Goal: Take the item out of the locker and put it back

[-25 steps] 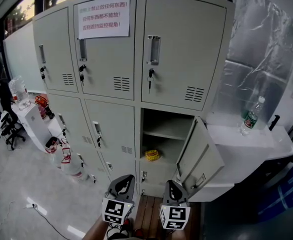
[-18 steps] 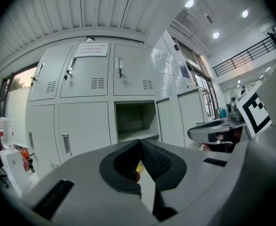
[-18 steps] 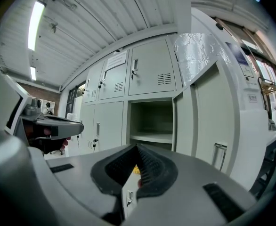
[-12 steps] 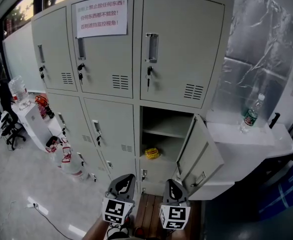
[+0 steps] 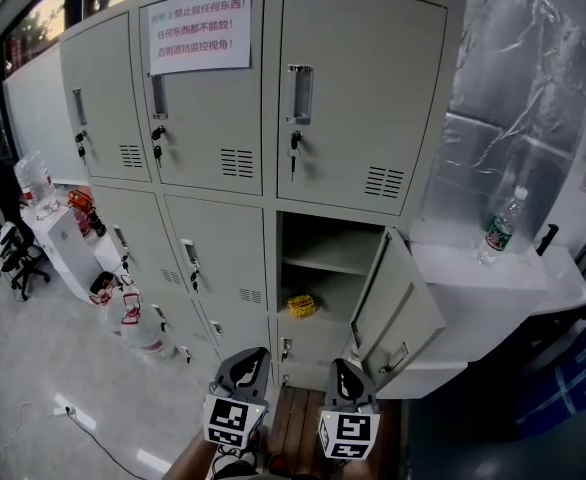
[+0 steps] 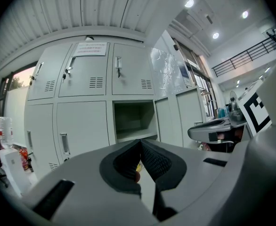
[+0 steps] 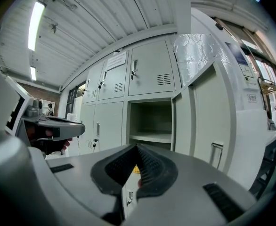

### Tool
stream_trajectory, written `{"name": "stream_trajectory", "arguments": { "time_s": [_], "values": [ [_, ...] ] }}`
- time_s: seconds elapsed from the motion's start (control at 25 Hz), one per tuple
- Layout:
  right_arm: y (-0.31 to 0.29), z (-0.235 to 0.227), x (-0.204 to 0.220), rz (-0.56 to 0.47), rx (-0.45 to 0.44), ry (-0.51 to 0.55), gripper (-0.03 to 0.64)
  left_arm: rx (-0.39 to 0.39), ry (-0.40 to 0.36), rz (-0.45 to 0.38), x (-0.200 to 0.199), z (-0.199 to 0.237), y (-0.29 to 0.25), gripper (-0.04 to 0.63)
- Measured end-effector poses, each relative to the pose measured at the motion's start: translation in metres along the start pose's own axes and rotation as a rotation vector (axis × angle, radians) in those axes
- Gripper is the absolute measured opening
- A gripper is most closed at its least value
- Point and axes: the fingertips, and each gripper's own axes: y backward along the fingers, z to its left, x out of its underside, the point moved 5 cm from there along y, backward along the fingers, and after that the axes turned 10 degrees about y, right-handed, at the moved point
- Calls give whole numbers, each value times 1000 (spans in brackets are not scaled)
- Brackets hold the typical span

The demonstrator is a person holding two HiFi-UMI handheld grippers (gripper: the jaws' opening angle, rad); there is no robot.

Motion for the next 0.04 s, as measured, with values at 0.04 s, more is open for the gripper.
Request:
{"name": "stream_trajectory", "arguments": {
  "time_s": [0.04],
  "values": [
    [0,0,0,0,1,-1,17,1,0,0,0,0,0,23]
  ]
}}
